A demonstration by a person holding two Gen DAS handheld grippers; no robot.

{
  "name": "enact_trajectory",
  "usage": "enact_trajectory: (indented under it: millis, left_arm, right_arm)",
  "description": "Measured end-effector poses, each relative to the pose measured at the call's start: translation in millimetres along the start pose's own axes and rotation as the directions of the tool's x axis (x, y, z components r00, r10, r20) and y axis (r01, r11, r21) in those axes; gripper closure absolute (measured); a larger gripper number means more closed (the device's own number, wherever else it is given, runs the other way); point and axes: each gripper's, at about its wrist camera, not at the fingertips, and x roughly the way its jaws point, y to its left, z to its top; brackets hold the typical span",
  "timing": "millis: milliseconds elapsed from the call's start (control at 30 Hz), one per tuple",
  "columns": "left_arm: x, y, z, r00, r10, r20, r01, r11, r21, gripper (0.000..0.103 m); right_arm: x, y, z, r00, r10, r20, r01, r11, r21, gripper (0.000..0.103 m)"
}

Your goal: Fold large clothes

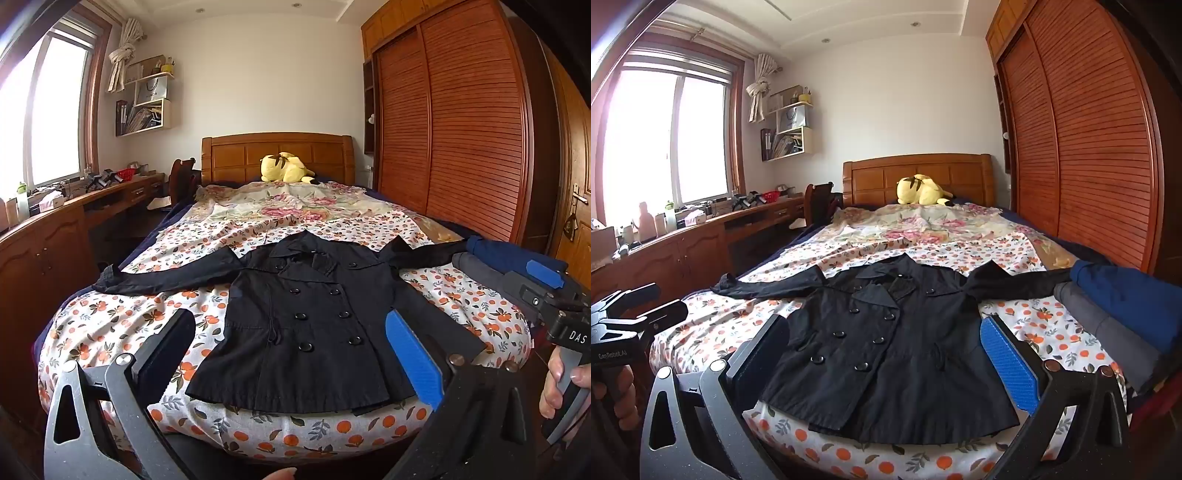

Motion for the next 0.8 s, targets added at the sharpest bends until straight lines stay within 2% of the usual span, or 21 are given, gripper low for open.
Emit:
enact_trajectory:
  millis: [800]
  left_arm:
    - [0.6,-0.4,-2.0,1.0,0.001,-0.012,-0.001,1.0,-0.005,0.0]
  right_arm:
    - [-1.6,-1.3,-0.5,1.0,0.009,0.003,-0.009,1.0,0.012,0.0]
